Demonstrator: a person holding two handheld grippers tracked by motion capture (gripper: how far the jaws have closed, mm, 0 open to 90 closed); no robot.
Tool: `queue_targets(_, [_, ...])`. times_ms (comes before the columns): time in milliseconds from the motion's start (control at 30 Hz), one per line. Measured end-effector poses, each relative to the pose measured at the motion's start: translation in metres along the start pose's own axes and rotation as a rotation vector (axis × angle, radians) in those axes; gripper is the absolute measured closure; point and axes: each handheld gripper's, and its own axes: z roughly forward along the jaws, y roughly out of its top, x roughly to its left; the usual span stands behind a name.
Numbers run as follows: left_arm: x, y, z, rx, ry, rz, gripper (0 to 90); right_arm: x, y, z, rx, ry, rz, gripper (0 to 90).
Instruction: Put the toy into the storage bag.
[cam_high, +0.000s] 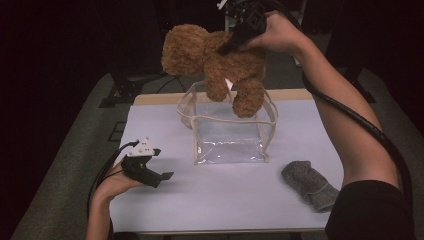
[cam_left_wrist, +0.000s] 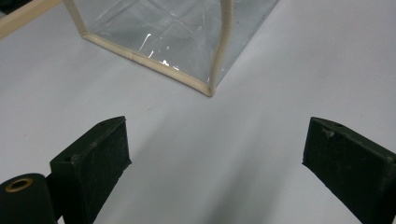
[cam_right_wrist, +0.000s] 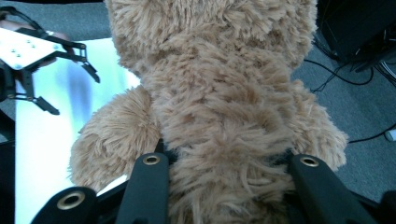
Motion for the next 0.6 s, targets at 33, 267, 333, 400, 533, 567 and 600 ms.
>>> queue_targets(33, [0.0,0.0,0.001,0.001,-0.002,-0.002,6.4,-0.001,0.0,0.002,0.003,0.001,0.003,62.7])
queue_targets(267, [0.0,-0.002,0.001,0.002,-0.005,-0.004,6.4,0.007,0.0,0.019,0.028,0.015,-0.023,62.6])
queue_targets(333, [0.0,-0.002,0.001,0.002,-0.005,-0.004,6.4,0.011,0.001,0.02,0.027,0.019,-0.032,62.5])
queue_targets(400, [-0.001,-0.001,0.002,0.006,-0.003,0.001,6.4,0.022,0.004,0.021,0.02,0.037,-0.049,62.3])
queue_targets(533, [-0.001,-0.001,0.001,0.008,-0.001,0.003,6.4,0.034,0.004,0.024,0.016,0.062,-0.057,62.3])
queue_targets(567, [-0.001,-0.001,0.001,0.008,-0.001,0.003,6.4,0.034,0.004,0.024,0.016,0.062,-0.057,62.3])
queue_targets(600, [-0.002,-0.001,0.001,0.007,0.0,0.002,6.4,0.037,0.002,0.027,0.018,0.077,-0.061,62.3])
